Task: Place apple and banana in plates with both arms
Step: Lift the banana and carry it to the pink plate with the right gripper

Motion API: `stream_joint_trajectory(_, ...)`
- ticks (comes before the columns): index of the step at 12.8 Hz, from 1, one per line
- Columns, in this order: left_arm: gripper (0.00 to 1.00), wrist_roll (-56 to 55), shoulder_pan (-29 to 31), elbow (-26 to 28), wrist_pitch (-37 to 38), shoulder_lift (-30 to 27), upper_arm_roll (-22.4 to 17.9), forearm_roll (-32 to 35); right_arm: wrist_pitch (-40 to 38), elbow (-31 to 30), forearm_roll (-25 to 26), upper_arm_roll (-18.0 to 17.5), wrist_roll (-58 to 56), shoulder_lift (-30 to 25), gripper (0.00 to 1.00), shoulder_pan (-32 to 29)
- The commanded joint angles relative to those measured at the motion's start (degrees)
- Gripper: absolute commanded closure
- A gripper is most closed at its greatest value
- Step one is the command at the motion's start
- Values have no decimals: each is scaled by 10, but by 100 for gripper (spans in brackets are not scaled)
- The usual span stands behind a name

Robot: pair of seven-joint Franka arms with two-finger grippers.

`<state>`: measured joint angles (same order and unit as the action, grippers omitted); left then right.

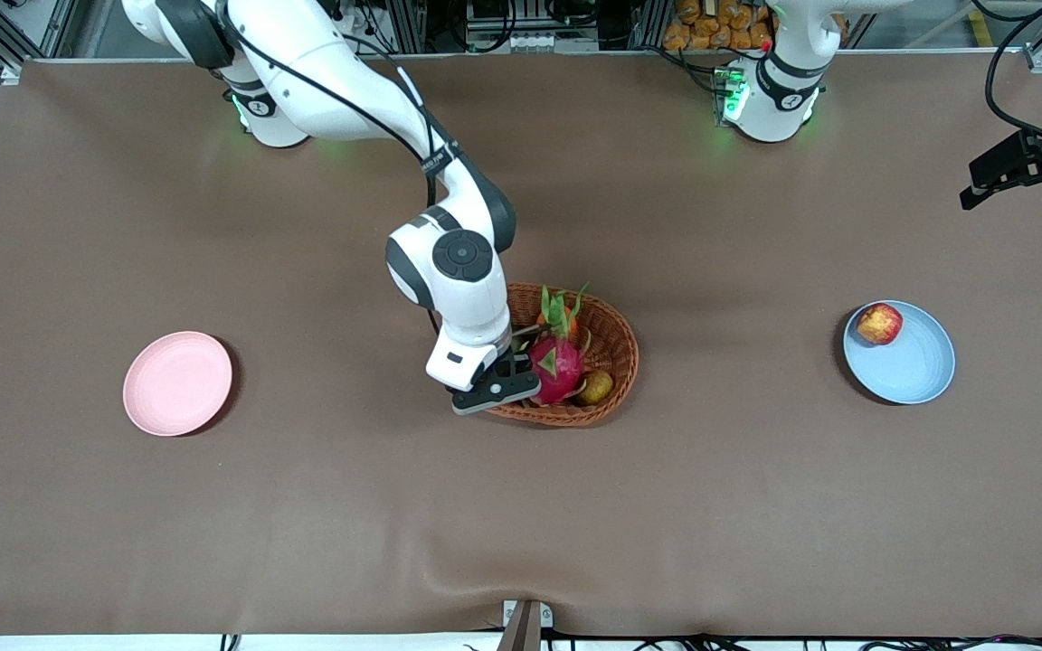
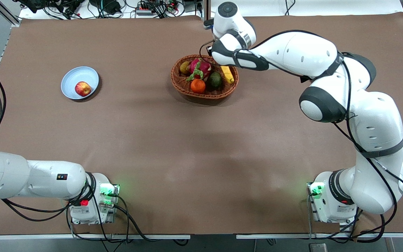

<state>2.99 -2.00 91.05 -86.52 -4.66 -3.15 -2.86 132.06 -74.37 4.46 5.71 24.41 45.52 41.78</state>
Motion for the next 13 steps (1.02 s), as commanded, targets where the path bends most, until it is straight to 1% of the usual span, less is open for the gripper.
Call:
stream_joint_trajectory(1,0,-2,-13,-14,5,9,-18,15,-30,-4,1,1,11,-29,100,-11)
stream_joint_trajectory(4,0,3,-13,-15,1,21,-29,15,-77,-8,-1,-3,9,-82,100,-56)
stream_joint_trajectory(8,0,-7,-13,-14,-1,20,-30,16,-140,-20,-2,-3,4,-126,100,-113)
stream_joint_trajectory(10,0,1,-13,-15,-10,16,-30,26,-178,-52,-2,-2,-30,-157,100,-152)
stream_joint_trajectory(13,0,-1,-13,-12,-10,19,-30,25,-186,-116,-2,-3,-109,-185,100,-227)
